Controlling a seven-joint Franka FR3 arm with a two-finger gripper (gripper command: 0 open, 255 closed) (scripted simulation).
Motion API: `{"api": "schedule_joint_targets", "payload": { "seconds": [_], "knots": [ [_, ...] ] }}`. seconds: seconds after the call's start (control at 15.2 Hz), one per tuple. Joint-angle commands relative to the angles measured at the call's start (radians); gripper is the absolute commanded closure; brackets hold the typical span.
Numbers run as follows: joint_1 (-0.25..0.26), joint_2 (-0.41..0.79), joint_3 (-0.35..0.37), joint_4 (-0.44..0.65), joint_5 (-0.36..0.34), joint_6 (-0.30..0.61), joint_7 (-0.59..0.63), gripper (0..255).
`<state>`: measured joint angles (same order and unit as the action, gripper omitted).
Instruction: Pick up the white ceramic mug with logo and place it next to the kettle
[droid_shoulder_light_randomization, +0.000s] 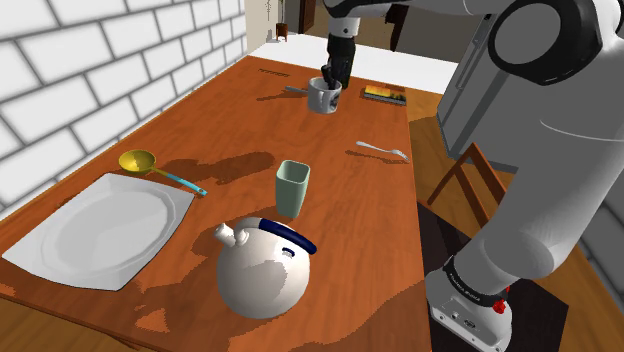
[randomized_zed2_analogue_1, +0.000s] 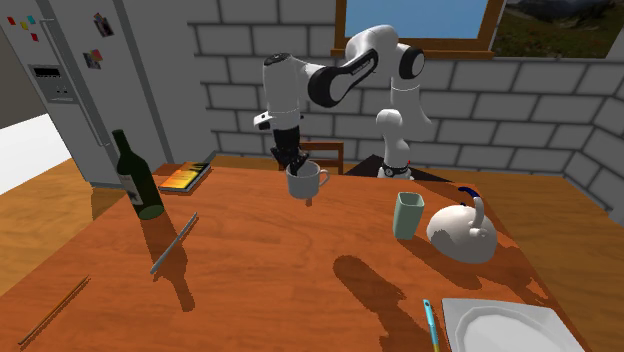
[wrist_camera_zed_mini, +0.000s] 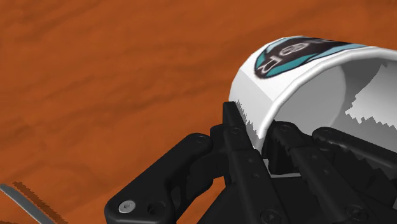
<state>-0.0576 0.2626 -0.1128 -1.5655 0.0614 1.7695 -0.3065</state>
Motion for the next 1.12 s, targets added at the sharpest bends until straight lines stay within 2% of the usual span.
{"api": "schedule_joint_targets", "payload": {
  "seconds": [0.0, 1.06],
  "knots": [
    [0.001, -0.002, 0.000, 0.024, -0.001, -0.026, 0.003, 255],
    [-0.006, 0.029, -0.001, 0.285, 0.002, -0.256, 0.009, 255]
  ]
}}
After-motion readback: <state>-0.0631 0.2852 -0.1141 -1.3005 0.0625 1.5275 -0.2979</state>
